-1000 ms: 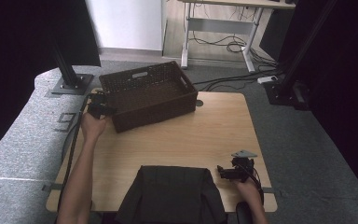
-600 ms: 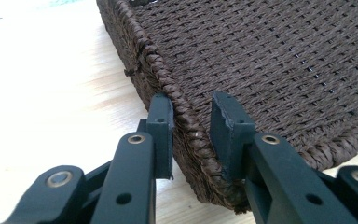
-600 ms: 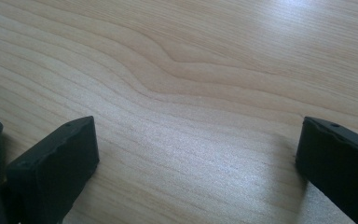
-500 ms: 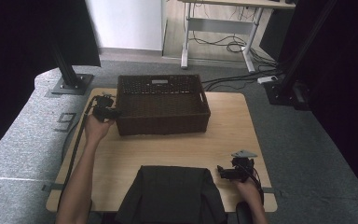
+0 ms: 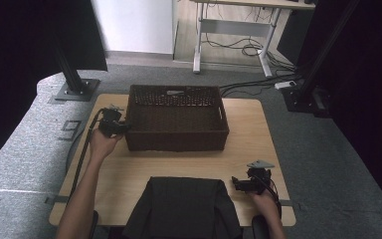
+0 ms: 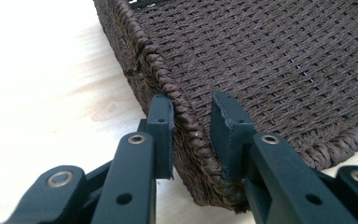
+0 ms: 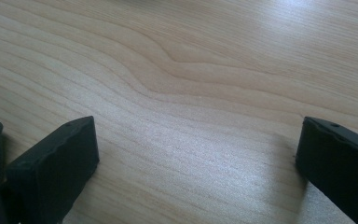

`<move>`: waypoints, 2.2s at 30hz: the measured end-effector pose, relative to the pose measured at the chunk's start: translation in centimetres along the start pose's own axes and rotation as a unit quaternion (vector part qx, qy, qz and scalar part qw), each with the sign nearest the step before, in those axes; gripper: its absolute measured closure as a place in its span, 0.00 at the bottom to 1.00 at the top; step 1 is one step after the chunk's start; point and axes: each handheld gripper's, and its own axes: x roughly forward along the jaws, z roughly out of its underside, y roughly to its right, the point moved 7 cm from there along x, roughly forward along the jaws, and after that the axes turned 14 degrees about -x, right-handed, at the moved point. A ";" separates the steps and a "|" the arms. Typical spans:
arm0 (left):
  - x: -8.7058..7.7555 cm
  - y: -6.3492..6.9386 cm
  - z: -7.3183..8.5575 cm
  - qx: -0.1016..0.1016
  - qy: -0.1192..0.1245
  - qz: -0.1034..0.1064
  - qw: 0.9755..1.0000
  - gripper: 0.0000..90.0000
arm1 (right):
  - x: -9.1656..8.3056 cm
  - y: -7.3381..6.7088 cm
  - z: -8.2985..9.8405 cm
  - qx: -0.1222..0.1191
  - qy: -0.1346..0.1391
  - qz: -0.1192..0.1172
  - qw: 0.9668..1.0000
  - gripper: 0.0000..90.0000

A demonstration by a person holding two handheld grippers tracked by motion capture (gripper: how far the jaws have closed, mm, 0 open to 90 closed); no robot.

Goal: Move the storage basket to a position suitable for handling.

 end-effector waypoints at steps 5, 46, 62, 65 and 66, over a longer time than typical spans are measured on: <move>-0.8 0.8 1.2 0.001 -0.001 0.008 1.000 0.78 | 0.0 0.0 0.0 0.000 0.000 0.000 1.000 0.00; -5.5 4.6 8.2 0.023 0.010 0.035 0.999 0.77 | -0.6 0.3 0.7 -0.002 0.000 -0.002 1.000 0.00; -5.5 4.2 8.1 0.033 0.012 0.054 0.998 0.74 | -0.7 0.3 0.8 -0.001 -0.001 -0.002 1.000 0.00; -5.5 4.1 8.0 0.034 0.012 0.053 0.998 0.74 | -0.7 0.3 0.8 -0.001 -0.001 -0.002 1.000 0.00; -5.5 4.1 8.0 0.036 0.012 0.054 0.998 0.74 | -0.7 0.3 0.8 -0.001 -0.001 -0.002 1.000 0.00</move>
